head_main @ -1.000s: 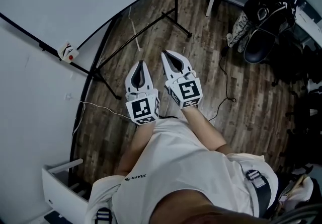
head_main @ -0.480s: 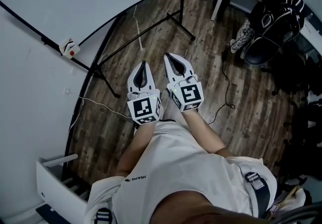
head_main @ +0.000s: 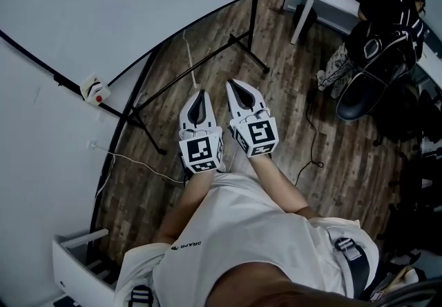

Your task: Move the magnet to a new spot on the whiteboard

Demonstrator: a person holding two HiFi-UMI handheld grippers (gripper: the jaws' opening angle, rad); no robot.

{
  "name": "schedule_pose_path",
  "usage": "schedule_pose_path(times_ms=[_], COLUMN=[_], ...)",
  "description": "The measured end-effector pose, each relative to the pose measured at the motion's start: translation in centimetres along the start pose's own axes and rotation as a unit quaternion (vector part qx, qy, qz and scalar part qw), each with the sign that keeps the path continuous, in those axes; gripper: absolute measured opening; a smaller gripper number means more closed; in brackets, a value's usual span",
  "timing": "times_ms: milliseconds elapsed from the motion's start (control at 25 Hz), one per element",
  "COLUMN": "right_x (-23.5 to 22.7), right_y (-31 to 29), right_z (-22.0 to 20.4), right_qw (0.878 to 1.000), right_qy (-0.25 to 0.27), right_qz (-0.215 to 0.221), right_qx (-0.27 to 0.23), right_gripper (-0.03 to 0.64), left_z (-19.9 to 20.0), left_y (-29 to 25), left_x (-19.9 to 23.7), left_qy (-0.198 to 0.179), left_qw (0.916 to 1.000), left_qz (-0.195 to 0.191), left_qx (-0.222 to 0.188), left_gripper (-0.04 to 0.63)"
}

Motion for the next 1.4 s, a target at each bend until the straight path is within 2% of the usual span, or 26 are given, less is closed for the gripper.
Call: schedule_pose_path(times_ms=[320,760,1160,1400], right_x=[-1.5,-3.7,-4.9,-4.8], right_y=[-9.0,-17.2,-21.4,-22.9], right_z=[-0.2,-0.1,0.0,-0.1], right_qw=[1.0,0.998,0.996,0.995], right_qy=[0.006,0.015,0.018,0.022], right_qz=[-0.019,-0.06,-0.092,-0.096], right_qx=[0.003,0.004,0.006,0.011], right_gripper=[0.012,0.012,0.012,0.012], left_z=[0.1,0.3,0.4,0.2], left_y=[-8.0,-16.2,-20.0,-21.4], left_x=[5.4,9.8,12.4,13.6], left_qy=[0.005,0.004,0.005,0.012], left_qw=[0.9998,0.9977,0.9958,0.9953], left_qz=[-0.018,-0.067,-0.091,-0.096], left_qx=[0.005,0.011,0.01,0.011], left_gripper=[0.002,0.002,0.002,0.002])
Point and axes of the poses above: the fingertips, and each gripper's own axes: y backward along the fingers, x to its left, z out of its top, the point moved 8 cm from there along y, backward along the fingers, and after that the axes turned 1 degree about -y, right-handed, at the moved point
